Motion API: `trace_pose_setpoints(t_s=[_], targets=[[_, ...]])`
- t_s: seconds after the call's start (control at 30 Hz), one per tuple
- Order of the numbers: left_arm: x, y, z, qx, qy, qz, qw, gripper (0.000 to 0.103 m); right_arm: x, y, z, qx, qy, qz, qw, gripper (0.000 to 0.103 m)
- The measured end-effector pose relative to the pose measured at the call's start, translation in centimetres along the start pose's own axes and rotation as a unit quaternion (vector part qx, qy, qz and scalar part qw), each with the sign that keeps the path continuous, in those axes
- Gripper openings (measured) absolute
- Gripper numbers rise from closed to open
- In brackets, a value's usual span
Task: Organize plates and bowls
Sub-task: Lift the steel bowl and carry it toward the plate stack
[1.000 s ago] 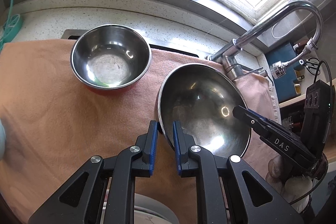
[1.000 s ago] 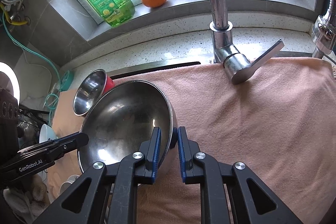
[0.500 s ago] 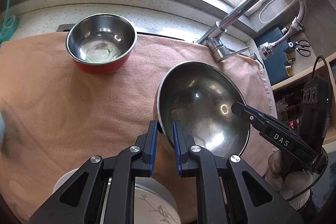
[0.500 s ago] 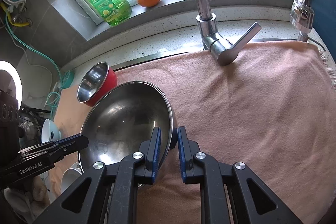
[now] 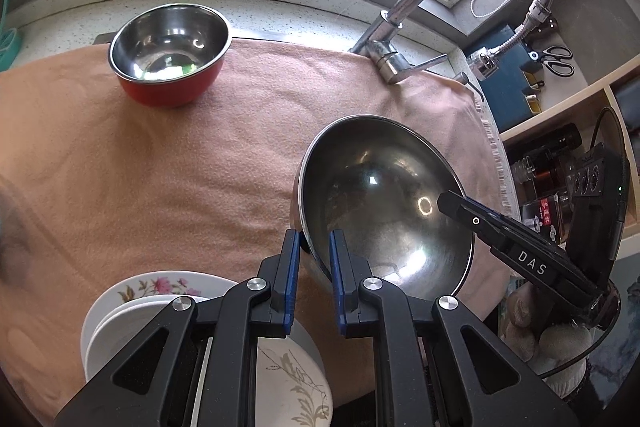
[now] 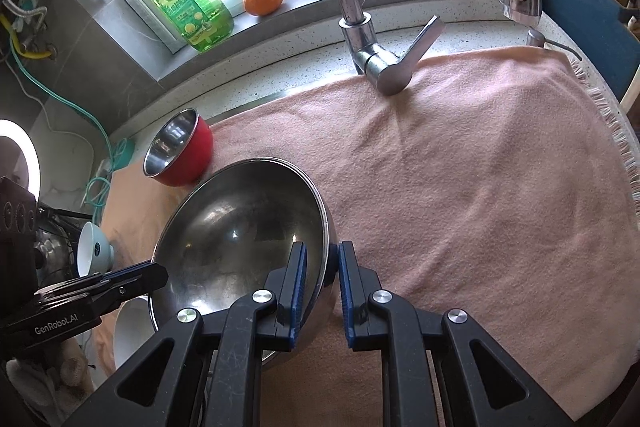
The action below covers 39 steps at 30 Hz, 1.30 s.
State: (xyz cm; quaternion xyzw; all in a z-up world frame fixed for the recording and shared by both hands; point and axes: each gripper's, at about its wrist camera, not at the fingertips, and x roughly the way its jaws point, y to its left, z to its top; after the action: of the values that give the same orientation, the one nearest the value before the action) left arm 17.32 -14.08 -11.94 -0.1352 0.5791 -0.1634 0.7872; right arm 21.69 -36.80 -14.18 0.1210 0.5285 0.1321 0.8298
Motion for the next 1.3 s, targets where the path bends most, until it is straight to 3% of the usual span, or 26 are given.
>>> trace_pose_setpoints(t_s=[0.57, 1.3], targets=[[0.8, -1.8, -2.1, 0.031, 0.026, -0.011, 0.9991, 0.013, -0.8, -2.2, -3.4, 0.043, 0.01, -0.01, 0.999, 0.015], [1.6, -1.0, -2.9, 0.027, 0.043, -0.009, 0.9986, 0.012, -0.8, -2.3, -5.2, 0.055, 0.02, -0.008, 0.998, 0.015]])
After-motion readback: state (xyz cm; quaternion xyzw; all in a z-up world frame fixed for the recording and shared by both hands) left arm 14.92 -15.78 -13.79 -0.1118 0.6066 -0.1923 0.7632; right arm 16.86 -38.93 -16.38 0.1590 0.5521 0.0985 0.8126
